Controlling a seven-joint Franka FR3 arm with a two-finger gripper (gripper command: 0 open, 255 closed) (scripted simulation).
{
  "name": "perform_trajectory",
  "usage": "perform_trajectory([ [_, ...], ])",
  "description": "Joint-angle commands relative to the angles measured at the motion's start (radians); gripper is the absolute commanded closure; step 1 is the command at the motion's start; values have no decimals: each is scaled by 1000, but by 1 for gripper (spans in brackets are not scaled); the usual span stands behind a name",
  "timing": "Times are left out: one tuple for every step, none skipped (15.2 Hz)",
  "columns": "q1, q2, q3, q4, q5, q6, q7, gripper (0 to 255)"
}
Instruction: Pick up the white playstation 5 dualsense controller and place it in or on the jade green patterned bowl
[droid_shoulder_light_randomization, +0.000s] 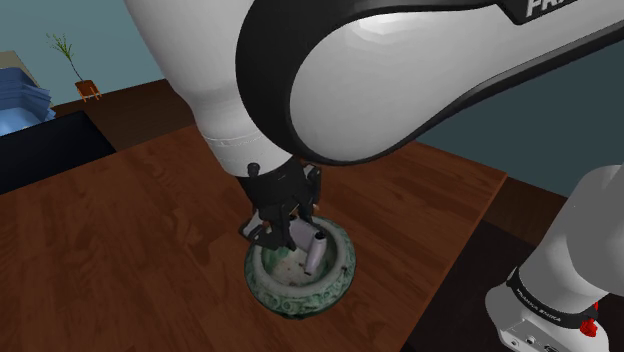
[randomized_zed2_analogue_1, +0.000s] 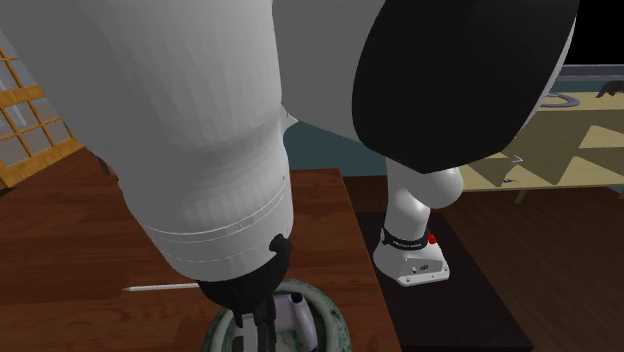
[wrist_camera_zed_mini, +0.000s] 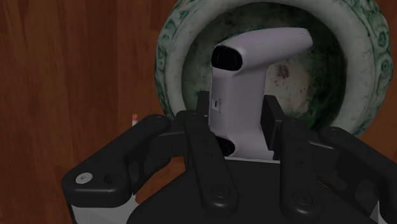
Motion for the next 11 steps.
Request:
perform_trajectory([
  [0,0,1,-6,0,6,1,255],
  [0,0,1,-6,0,6,1,255],
  [0,0,1,-6,0,6,1,255],
  [0,0,1,-6,0,6,1,255],
  [0,0,1,-6,0,6,1,255],
  [0,0,1,-6,0,6,1,255],
  [0,0,1,-6,0,6,1,0],
  [0,0,1,-6,0,6,1,0],
  [0,0,1,-6,0,6,1,0],
  [0,0,1,-6,0,6,1,0],
  [0,0,1,-6,0,6,1,0],
])
